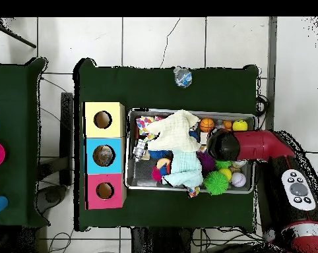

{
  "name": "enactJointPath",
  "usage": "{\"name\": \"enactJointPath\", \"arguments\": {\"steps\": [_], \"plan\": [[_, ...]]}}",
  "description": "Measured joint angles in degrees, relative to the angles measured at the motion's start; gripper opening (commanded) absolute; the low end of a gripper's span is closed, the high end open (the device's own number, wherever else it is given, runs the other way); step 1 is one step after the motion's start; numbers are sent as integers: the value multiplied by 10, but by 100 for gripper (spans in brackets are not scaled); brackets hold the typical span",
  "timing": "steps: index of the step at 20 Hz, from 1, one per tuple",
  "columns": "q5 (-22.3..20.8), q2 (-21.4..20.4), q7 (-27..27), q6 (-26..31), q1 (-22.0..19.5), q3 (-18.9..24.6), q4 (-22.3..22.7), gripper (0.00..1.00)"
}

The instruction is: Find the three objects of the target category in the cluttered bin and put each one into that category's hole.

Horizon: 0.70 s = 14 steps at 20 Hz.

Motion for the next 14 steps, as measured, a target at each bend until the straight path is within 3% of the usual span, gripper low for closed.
{"name": "enactJointPath", "arguments": {"steps": [14], "plan": [[-8, 22, 0, -36, -16, 1, 0, 100]]}}
